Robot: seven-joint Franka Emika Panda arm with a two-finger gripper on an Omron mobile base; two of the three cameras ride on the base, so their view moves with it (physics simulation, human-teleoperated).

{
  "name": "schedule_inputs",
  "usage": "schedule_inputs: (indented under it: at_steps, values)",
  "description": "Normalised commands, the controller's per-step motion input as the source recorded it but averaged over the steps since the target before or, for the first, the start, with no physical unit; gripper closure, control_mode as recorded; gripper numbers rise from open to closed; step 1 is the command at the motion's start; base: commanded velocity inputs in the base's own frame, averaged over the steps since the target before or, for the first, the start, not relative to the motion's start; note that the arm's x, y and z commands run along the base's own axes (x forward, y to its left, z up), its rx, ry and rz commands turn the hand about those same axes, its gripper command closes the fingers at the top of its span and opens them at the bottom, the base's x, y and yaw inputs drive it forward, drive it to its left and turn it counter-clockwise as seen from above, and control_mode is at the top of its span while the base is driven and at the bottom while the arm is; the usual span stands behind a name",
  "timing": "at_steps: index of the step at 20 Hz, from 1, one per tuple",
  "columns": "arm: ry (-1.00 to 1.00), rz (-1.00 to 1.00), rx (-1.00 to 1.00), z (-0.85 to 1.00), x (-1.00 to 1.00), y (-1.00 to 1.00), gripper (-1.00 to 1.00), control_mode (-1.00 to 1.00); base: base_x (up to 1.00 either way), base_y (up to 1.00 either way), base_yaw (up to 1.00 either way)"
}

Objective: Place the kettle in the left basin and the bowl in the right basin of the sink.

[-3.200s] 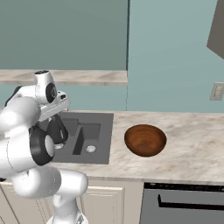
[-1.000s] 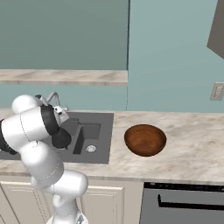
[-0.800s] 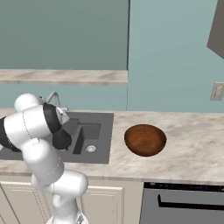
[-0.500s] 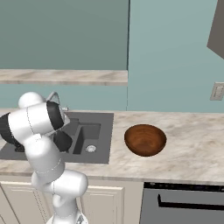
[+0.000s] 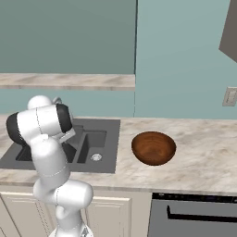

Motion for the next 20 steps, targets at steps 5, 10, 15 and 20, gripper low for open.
schedule_inputs:
  at_steps: [5,10,15,20]
  values:
    - [-0.01,-0.05,0.0,-0.28,0.08,0.0,1.0,-1.0,0.0,0.0,0.0]
    - [-0.01,-0.03,0.0,-0.17,0.1,0.0,1.0,-1.0,0.0,0.0,0.0]
    - [0.0,0.0,0.0,-0.01,0.03,0.0,1.0,-1.0,0.0,0.0,0.0]
    - [0.0,0.0,0.0,0.0,0.0,0.0,-1.0,-1.0,0.0,0.0,0.0]
